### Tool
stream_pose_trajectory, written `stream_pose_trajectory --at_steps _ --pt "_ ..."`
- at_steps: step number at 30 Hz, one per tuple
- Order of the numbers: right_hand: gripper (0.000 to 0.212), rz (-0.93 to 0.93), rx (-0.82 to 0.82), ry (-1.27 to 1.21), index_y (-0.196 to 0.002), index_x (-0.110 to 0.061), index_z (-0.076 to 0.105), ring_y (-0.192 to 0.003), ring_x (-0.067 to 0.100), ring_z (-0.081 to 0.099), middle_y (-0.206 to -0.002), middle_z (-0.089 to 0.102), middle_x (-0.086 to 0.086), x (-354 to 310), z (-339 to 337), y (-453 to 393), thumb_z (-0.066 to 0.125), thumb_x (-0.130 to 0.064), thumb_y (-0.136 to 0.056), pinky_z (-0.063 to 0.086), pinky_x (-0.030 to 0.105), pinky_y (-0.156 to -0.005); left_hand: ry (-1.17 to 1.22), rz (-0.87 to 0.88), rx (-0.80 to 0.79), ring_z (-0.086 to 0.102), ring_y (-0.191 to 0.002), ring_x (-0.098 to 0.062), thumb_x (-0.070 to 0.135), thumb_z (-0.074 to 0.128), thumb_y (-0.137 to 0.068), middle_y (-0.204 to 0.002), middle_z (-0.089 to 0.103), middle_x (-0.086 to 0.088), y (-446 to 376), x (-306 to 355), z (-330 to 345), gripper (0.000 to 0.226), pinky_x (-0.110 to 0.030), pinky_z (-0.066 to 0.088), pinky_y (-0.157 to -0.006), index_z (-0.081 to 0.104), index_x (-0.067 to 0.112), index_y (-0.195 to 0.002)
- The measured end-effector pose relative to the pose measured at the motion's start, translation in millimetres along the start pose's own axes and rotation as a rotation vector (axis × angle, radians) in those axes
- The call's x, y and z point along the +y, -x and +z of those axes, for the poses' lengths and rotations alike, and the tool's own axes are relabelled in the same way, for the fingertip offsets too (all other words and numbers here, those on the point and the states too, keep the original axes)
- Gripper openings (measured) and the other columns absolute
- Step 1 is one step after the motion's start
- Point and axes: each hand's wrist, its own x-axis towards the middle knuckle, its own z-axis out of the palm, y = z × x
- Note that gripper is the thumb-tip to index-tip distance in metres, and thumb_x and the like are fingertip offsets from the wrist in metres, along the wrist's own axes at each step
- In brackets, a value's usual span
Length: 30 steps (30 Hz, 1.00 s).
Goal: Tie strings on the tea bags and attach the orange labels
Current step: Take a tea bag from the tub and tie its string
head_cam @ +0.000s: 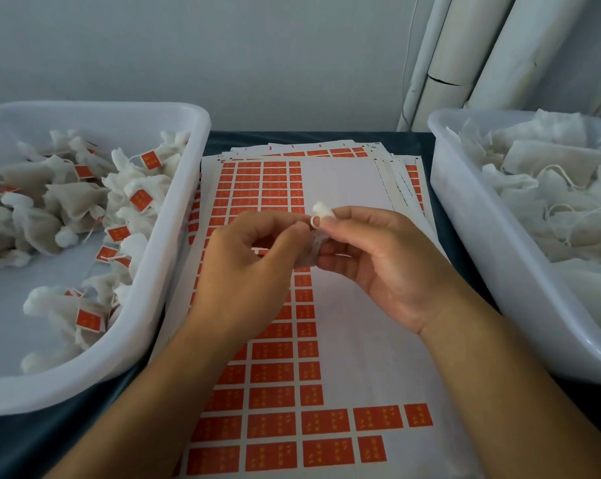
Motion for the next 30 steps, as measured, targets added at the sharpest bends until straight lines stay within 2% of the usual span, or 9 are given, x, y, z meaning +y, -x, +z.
stream_pose_trajectory --at_steps 3,8,15,23,25,26,28,30 --pt "0.020 -0.051 0.020 0.126 -0.107 -0.015 0.077 -0.098 0.020 0.076 -0.100 0.079 0.000 1 1 0 0.061 -0.026 -0.101 0.061 0.037 -0.089 0.046 -0.015 -0.007 0.070 -0.086 -0.003 0.051 0.059 -0.094 -0.081 0.074 0.019 0 3 0 0.025 -0.009 0.054 -0.066 0.078 0.035 -0.087" --pt "0.022 -0.077 0.040 0.244 -0.112 -0.015 0.076 -0.098 0.023 0.076 -0.104 0.078 0.000 3 2 0 0.064 -0.028 -0.099 0.061 0.045 -0.092 0.069 -0.010 0.007 0.070 -0.082 0.000 0.042 0.068 -0.091 -0.077 0.074 0.020 -1 0 -2 0.014 -0.003 0.048 -0.063 0.077 0.035 -0.082" --pt "0.017 -0.128 0.054 0.243 -0.110 -0.018 0.072 -0.095 0.018 0.076 -0.101 0.077 -0.003 5 6 0 0.064 -0.029 -0.099 0.063 0.040 -0.087 -0.070 0.091 0.111 0.068 -0.079 -0.007 0.036 0.068 -0.095 -0.079 0.070 0.020 -4 -4 0 0.014 -0.011 0.054 -0.064 0.071 0.036 -0.081" --pt "0.020 -0.211 -0.010 0.294 -0.114 -0.016 0.063 -0.086 0.019 0.076 -0.099 0.073 0.000 4 14 2 0.060 -0.031 -0.101 0.064 0.034 -0.075 0.095 -0.056 0.100 0.069 -0.079 -0.021 0.033 0.054 -0.103 -0.083 0.070 0.001 -2 1 1 0.022 -0.036 0.064 -0.070 0.069 0.023 -0.090" --pt "0.022 -0.238 -0.017 0.306 -0.115 -0.017 0.062 -0.088 0.020 0.076 -0.103 0.072 0.000 5 16 3 0.065 -0.030 -0.098 0.065 0.036 -0.077 0.150 -0.101 0.088 0.071 -0.081 -0.023 0.034 0.052 -0.103 -0.085 0.072 0.000 -1 2 0 0.024 -0.033 0.064 -0.068 0.070 0.023 -0.091" --pt "0.024 -0.249 -0.019 0.316 -0.116 -0.018 0.062 -0.092 0.021 0.075 -0.106 0.072 -0.001 6 16 3 0.068 -0.030 -0.096 0.064 0.039 -0.079 0.179 -0.123 0.083 0.072 -0.082 -0.021 0.032 0.052 -0.104 -0.086 0.073 0.001 -1 3 0 0.024 -0.026 0.063 -0.063 0.071 0.023 -0.092" --pt "0.029 -0.267 -0.020 0.335 -0.118 -0.020 0.061 -0.098 0.023 0.074 -0.110 0.071 -0.002 6 17 4 0.074 -0.027 -0.093 0.064 0.043 -0.084 0.243 -0.162 0.079 0.073 -0.081 -0.012 0.029 0.050 -0.105 -0.086 0.074 0.005 0 6 0 0.025 -0.013 0.055 -0.054 0.072 0.021 -0.094" --pt "0.032 -0.289 -0.016 0.330 -0.118 -0.021 0.061 -0.097 0.024 0.074 -0.110 0.070 -0.002 6 18 4 0.077 -0.025 -0.090 0.064 0.044 -0.083 0.297 -0.181 0.076 0.072 -0.075 -0.005 0.029 0.050 -0.105 -0.082 0.074 0.006 1 9 0 0.027 -0.009 0.051 -0.053 0.072 0.017 -0.095"
